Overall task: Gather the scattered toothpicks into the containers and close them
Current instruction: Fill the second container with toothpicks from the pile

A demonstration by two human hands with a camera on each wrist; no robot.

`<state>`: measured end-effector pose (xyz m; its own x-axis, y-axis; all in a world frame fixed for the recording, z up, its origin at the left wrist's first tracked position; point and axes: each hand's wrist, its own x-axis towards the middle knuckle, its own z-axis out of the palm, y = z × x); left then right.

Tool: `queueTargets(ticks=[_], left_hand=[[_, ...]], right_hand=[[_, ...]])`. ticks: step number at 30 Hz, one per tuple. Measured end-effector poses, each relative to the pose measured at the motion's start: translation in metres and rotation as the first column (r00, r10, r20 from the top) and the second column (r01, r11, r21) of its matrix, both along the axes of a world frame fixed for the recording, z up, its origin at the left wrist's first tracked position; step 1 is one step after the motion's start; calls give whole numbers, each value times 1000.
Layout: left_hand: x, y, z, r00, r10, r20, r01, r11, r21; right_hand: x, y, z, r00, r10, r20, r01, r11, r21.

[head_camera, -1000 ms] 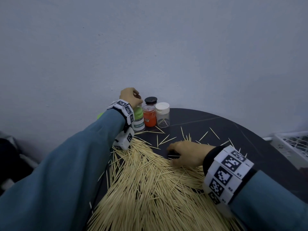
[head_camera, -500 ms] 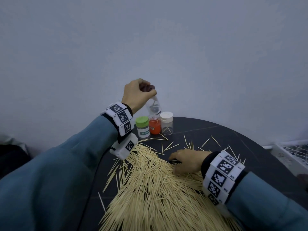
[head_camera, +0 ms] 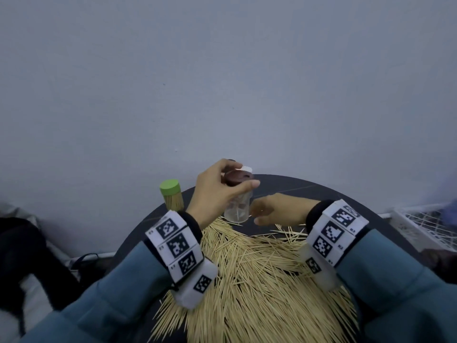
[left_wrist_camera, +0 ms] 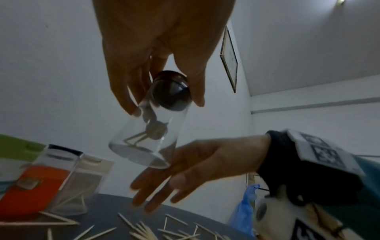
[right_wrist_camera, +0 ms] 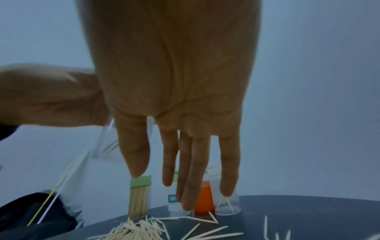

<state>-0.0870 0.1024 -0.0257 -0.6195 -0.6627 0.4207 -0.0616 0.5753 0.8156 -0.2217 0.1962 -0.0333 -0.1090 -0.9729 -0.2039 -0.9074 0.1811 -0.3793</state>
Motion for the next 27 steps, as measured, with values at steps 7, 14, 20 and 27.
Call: queueTargets(ticks=[7, 14, 20, 27], left_hand=[[0, 2, -19, 997, 51, 60, -43, 992, -123], [-1, 4, -26, 998, 9, 68, 1, 989, -147], [0, 7, -29, 995, -25, 100, 41, 985, -167], [1, 11, -27, 993, -26, 117, 50, 976, -213]], right_hand=[[-14, 0, 8, 922, -115, 370, 231, 930, -287], [5, -2, 10, 923, -72, 377, 219, 906, -363], [10, -4, 4, 943, -106, 315, 225, 901, -372], [17, -2, 6, 948, -129, 293, 243, 885, -397]])
